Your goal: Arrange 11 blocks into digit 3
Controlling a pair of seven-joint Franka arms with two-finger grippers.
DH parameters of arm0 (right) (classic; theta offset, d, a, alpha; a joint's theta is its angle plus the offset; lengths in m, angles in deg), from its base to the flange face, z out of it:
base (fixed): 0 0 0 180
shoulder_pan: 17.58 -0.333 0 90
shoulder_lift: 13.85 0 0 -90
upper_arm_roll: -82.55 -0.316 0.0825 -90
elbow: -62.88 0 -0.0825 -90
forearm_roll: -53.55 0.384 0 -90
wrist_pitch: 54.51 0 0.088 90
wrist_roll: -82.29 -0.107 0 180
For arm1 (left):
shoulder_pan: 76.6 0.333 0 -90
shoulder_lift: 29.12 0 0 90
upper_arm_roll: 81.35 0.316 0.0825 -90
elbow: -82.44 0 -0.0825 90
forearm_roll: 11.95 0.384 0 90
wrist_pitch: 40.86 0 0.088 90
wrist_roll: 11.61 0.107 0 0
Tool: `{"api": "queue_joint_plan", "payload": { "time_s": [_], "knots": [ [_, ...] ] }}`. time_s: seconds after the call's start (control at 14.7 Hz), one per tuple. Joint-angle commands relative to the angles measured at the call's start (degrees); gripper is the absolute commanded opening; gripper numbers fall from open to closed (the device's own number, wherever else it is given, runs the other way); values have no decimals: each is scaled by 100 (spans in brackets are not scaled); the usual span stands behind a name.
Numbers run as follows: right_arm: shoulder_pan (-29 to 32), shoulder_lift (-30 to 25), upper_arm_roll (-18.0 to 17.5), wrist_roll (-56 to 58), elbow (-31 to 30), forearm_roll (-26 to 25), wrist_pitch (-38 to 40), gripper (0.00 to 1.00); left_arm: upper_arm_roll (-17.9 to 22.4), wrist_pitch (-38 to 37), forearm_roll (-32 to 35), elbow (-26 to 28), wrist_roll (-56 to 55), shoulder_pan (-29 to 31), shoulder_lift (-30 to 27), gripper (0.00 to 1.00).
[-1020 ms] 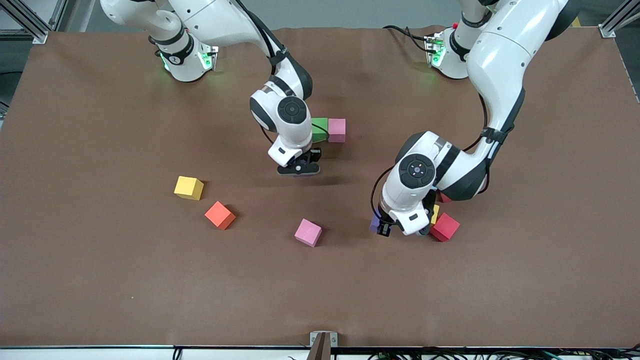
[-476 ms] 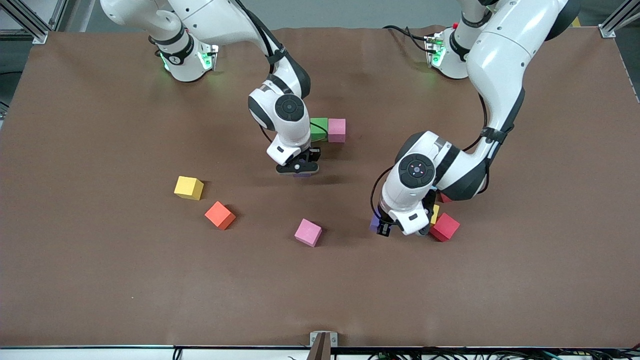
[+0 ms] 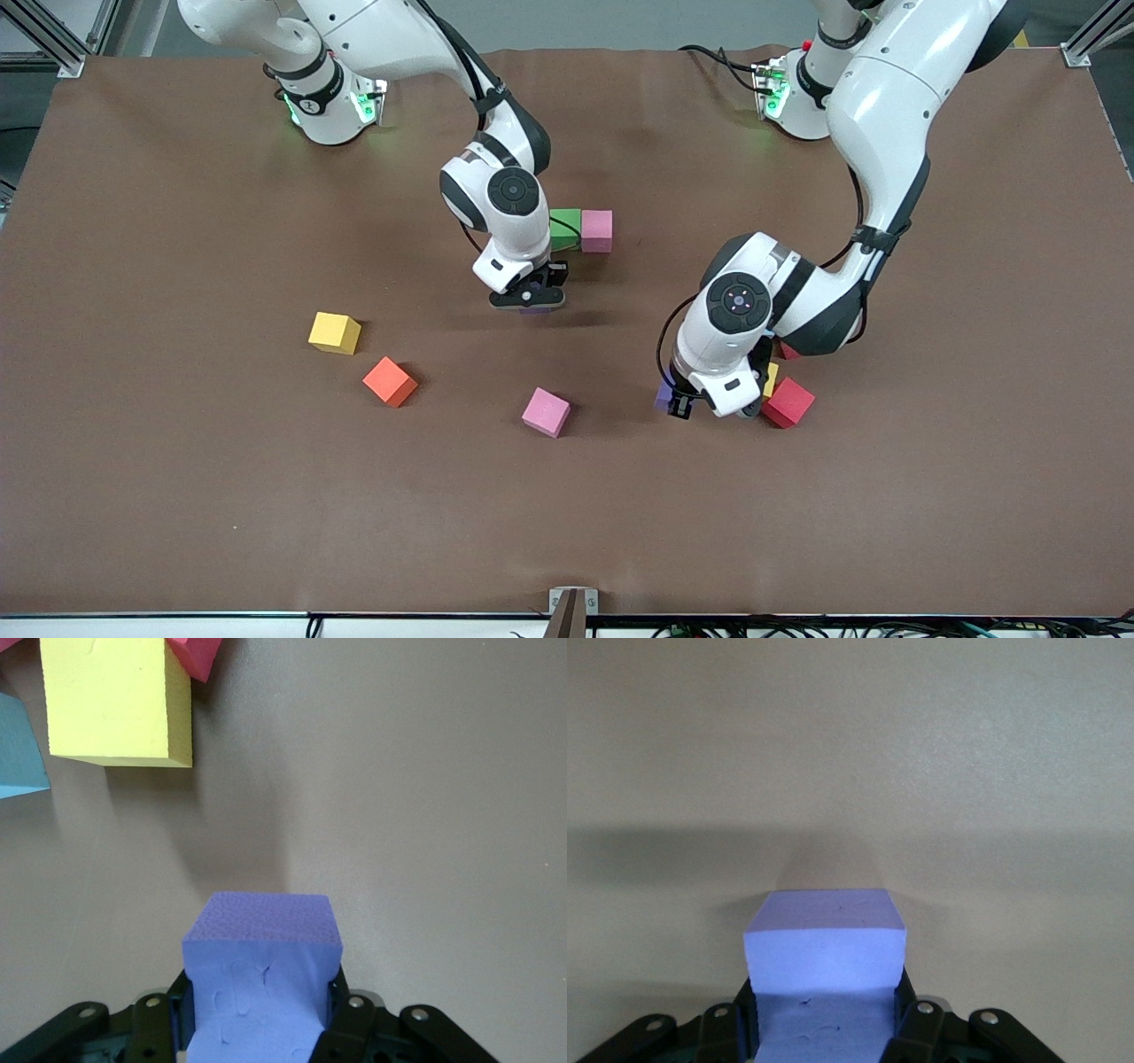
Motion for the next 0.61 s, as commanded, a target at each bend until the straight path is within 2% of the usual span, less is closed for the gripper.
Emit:
{"api": "queue_joint_plan", "payload": {
  "time_s": [0.0, 0.54],
  "knots": [
    [5, 100, 6, -161, 193, -121, 362, 1, -6, -112, -75, -25, -37, 5, -81, 32],
    [5, 109, 6, -169, 220, -51, 160, 1, -41, -121, -75, 28, -195, 40, -125, 32]
  ]
}}
